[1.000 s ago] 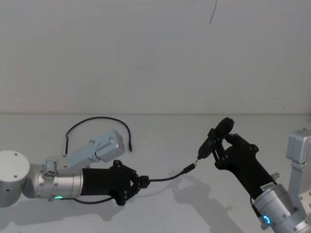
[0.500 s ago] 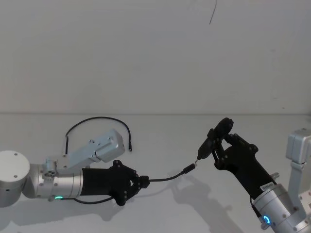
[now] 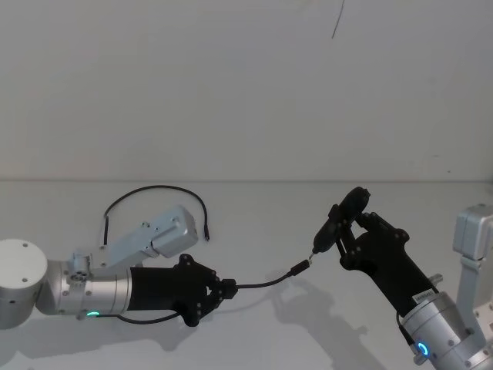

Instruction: Pick up the data cable with the one hand.

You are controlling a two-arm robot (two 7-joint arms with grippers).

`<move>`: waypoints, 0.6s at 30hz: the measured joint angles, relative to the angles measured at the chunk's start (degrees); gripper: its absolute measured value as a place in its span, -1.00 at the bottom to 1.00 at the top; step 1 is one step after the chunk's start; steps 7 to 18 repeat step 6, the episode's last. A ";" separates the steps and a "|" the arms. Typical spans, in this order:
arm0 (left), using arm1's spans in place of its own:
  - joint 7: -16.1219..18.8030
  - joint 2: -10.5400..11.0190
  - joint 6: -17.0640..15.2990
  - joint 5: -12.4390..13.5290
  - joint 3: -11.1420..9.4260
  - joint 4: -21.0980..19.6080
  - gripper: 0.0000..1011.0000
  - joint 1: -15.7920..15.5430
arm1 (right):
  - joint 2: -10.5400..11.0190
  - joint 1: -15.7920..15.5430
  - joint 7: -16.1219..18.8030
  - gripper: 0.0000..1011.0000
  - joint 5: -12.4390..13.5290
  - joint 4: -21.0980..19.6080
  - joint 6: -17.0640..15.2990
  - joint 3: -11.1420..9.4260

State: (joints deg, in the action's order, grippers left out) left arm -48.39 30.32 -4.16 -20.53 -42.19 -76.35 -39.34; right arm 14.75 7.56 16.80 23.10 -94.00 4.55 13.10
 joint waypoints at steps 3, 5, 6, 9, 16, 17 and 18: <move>0.00 0.00 0.00 0.00 0.00 0.00 -0.90 0.00 | 0.00 0.00 0.00 -0.48 0.00 -0.01 0.00 0.00; 0.00 0.00 0.00 0.00 0.00 0.00 -0.90 0.00 | 0.00 0.00 0.00 -0.48 0.00 -0.01 0.00 0.00; 0.00 0.00 0.00 0.00 0.00 0.00 -0.90 0.00 | 0.00 0.00 0.00 -0.48 0.00 -0.01 0.00 0.00; 0.00 0.00 0.00 0.00 0.00 0.00 -0.90 0.00 | 0.00 0.00 0.00 -0.48 0.00 -0.01 0.00 0.00; 0.00 0.00 0.00 0.00 0.00 0.00 -0.90 0.00 | 0.00 0.00 0.00 -0.48 0.00 -0.01 0.00 0.00; 0.00 0.00 0.00 0.00 0.00 0.00 -0.90 0.00 | 0.00 0.00 0.00 -0.48 0.00 -0.01 0.00 0.00; 0.00 0.00 0.00 0.00 0.00 0.00 -0.90 0.00 | 0.00 0.00 0.00 -0.48 0.00 -0.01 0.00 0.00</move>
